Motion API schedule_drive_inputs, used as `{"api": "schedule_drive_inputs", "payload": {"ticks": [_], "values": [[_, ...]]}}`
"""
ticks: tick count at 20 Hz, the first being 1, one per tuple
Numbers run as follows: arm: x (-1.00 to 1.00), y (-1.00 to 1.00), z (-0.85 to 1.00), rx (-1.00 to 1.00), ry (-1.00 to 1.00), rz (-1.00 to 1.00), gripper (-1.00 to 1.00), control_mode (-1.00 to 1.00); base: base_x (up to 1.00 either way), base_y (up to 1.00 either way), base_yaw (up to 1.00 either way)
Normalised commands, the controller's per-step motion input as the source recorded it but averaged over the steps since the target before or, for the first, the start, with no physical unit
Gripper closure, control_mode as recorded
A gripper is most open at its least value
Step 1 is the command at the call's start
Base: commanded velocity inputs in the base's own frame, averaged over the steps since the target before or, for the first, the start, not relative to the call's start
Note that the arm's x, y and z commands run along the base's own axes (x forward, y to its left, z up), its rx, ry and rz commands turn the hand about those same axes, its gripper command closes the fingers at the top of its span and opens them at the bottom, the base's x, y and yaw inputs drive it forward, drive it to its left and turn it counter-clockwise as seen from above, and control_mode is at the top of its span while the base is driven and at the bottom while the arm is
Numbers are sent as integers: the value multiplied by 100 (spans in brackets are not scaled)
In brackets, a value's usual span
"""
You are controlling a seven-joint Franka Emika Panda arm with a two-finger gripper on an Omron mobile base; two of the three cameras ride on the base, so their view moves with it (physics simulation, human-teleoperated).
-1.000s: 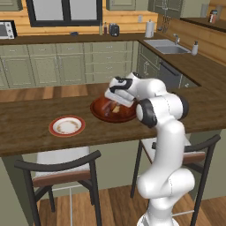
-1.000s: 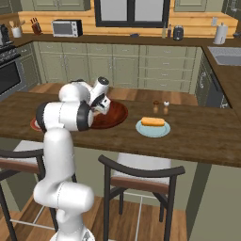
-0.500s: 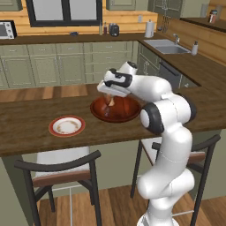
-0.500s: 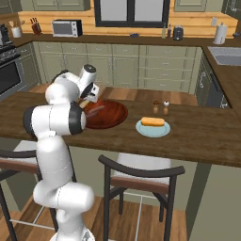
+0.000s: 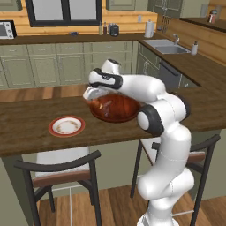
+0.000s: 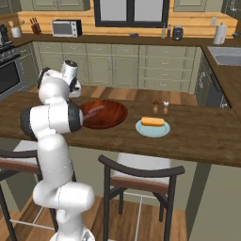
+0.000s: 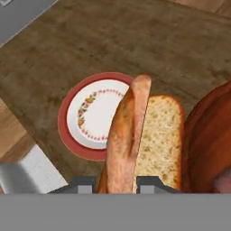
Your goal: Place one bun and one sausage from the bowl on each plate.
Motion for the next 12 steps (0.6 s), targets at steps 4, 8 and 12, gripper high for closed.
{"api": "schedule_drive_inputs", "payload": {"ticks": [4,8,12], "values": [[-13,42,8,-19,-15,75,100,-100,0,0,0],[-15,21,-1,-24,-34,75,100,-100,0,0,0],[-17,21,-43,-41,-77,57,100,-100,0,0,0]]}}
